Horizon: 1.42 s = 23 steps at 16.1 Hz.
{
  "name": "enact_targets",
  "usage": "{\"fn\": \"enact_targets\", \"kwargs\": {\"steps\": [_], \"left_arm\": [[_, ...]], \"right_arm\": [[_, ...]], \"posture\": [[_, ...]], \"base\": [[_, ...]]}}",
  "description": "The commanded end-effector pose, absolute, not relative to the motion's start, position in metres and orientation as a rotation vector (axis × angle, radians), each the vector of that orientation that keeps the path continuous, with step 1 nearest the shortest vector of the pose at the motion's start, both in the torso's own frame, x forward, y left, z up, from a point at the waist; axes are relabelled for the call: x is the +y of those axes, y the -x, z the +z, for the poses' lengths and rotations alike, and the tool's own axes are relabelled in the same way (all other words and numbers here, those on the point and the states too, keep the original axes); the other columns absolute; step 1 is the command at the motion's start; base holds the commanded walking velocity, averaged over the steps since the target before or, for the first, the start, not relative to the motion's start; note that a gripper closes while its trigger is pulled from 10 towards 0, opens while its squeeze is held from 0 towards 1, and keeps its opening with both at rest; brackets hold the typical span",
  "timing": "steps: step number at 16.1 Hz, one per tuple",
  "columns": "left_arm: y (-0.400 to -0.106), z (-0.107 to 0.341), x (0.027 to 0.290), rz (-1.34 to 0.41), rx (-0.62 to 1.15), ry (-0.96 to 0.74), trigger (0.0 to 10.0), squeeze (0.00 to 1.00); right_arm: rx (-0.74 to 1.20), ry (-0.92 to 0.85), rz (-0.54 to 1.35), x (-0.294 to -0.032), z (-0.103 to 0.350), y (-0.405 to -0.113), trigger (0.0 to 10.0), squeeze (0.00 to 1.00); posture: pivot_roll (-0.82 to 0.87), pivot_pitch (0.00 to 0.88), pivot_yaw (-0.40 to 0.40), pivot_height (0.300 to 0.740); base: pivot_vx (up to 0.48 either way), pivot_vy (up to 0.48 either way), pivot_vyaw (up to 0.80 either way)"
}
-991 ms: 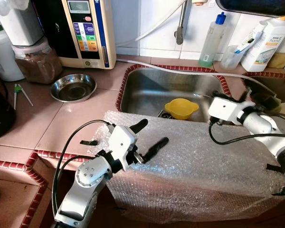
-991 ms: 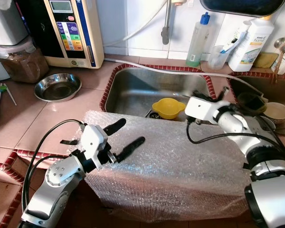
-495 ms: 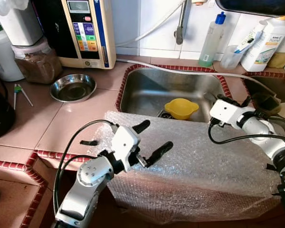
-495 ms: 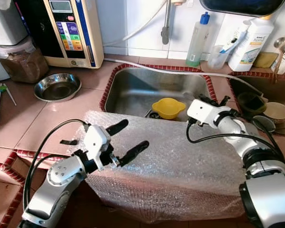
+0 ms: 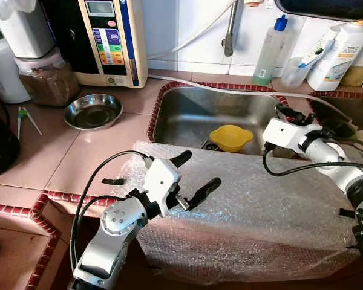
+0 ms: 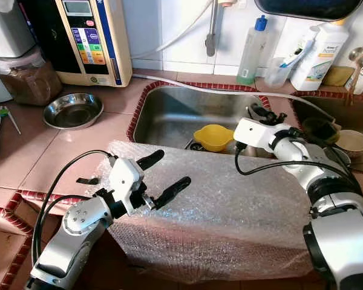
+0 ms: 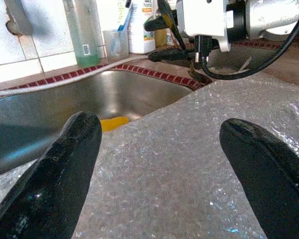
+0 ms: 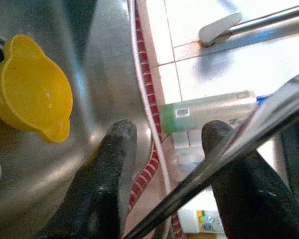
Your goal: Kitchen organization
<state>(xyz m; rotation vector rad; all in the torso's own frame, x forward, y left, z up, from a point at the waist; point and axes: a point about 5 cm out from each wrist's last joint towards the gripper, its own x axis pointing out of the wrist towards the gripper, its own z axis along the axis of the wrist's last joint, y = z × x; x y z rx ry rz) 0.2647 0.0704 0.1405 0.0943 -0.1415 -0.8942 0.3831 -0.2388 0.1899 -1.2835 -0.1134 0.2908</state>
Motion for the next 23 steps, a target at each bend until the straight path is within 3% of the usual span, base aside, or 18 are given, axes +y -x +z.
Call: {"fn": "enact_targets", "kwargs": {"steps": [1, 3, 7, 11, 18, 22, 23], "left_arm": [[-0.268, 0.139, 0.072, -0.862, -0.134, -0.122, 10.0, 1.0], [-0.277, 0.139, 0.075, -0.779, -0.137, -0.132, 10.0, 1.0], [-0.281, 0.142, 0.074, -0.745, -0.158, -0.127, 10.0, 1.0], [-0.281, 0.137, 0.075, -0.733, -0.145, -0.121, 10.0, 1.0], [-0.293, 0.138, 0.083, -0.622, -0.155, -0.112, 10.0, 1.0], [-0.306, 0.144, 0.091, -0.5, -0.178, -0.093, 10.0, 1.0], [-0.311, 0.147, 0.095, -0.446, -0.179, -0.065, 10.0, 1.0]], "right_arm": [[-0.172, 1.323, 0.29, -0.231, 0.203, -0.388, 10.0, 1.0], [-0.323, 1.41, 0.233, -0.224, 0.22, -0.39, 10.0, 1.0], [-0.395, 1.413, 0.222, -0.217, 0.233, -0.392, 10.0, 1.0], [-0.38, 1.336, 0.276, -0.212, 0.219, -0.389, 10.0, 1.0], [-0.441, 0.805, 0.252, -0.211, 0.186, -0.355, 10.0, 1.0], [-0.447, 0.537, 0.217, -0.188, 0.165, -0.306, 10.0, 1.0], [-0.432, 0.426, 0.181, -0.18, 0.162, -0.292, 10.0, 0.95]], "posture": [[0.14, 0.075, 0.006, 0.74], [0.13, 0.07, 0.011, 0.74], [0.13, 0.07, 0.009, 0.74], [0.14, 0.068, 0.006, 0.74], [0.1, 0.058, 0.014, 0.74], [0.07, 0.046, 0.017, 0.74], [0.06, 0.039, 0.018, 0.74]], "base": [[0.0, 0.0, 0.0], [0.0, 0.0, 0.0], [0.0, 0.0, 0.0], [0.0, 0.0, 0.0], [0.0, 0.0, 0.0], [0.0, 0.0, 0.0], [0.0, 0.0, 0.0]]}}
